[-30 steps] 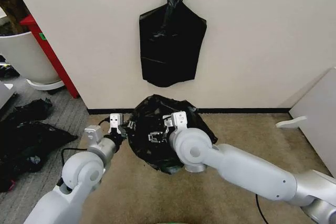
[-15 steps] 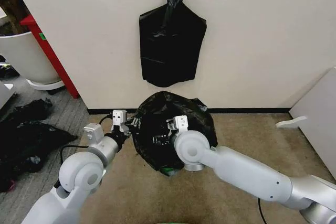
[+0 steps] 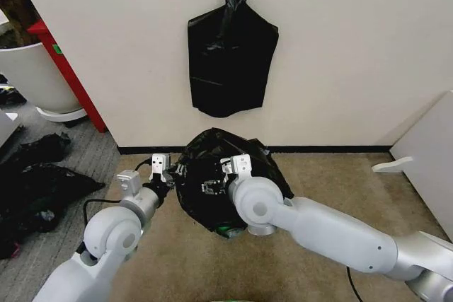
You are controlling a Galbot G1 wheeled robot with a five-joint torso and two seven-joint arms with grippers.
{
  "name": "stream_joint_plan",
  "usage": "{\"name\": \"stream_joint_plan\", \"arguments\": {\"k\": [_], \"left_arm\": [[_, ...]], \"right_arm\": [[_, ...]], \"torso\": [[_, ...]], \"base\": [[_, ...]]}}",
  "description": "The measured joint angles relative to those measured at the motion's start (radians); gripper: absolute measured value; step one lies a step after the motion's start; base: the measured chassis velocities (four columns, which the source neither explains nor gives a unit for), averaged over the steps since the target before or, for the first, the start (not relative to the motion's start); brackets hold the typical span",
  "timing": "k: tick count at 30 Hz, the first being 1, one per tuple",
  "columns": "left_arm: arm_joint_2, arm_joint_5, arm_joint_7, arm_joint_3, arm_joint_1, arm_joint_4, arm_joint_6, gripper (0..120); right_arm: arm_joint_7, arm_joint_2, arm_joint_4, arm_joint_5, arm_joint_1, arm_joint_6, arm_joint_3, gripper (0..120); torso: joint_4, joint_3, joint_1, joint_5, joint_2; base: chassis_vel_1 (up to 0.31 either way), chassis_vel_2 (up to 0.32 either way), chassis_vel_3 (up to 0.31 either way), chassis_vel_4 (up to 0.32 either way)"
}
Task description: Place the garbage bag over the trash bin.
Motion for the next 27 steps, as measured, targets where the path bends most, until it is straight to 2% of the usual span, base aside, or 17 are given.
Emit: {"name": "stream_joint_plan", "arguments": {"k": [4, 10, 16, 21, 27], "left_arm": [[-0.001, -0.013, -0.009, -0.004, -0.002, 0.018, 0.000, 3], [-0.001, -0.034, 0.003, -0.017, -0.005, 0.027, -0.017, 3], [0.007, -0.040, 0.025, -0.017, -0.015, -0.002, -0.034, 3], [0.007, -0.023, 0.025, -0.012, -0.018, 0.001, -0.038, 3], [0.003, -0.016, -0.012, 0.000, -0.032, 0.017, -0.019, 3]], "right_arm": [[-0.021, -0.007, 0.019, -0.002, 0.002, -0.009, 0.000, 100], [-0.136, -0.037, 0.029, -0.016, -0.035, -0.013, 0.033, 100], [-0.242, -0.088, 0.036, 0.053, -0.083, -0.007, 0.114, 100], [-0.230, -0.096, 0.059, 0.070, -0.075, 0.006, 0.129, 100], [-0.160, -0.084, 0.099, 0.057, -0.026, 0.027, 0.093, 100]], "torso": [[0.0001, 0.000, 0.000, 0.0000, 0.000], [0.0001, 0.000, 0.000, 0.0002, 0.000], [-0.0001, 0.000, 0.000, 0.0001, 0.000], [-0.0001, 0.000, 0.000, 0.0002, 0.000], [0.0001, 0.000, 0.000, -0.0002, 0.000]], "base": [[0.000, 0.000, 0.000, 0.000], [0.000, 0.000, 0.000, 0.000], [0.000, 0.000, 0.000, 0.000], [0.000, 0.000, 0.000, 0.000], [0.000, 0.000, 0.000, 0.000]]}}
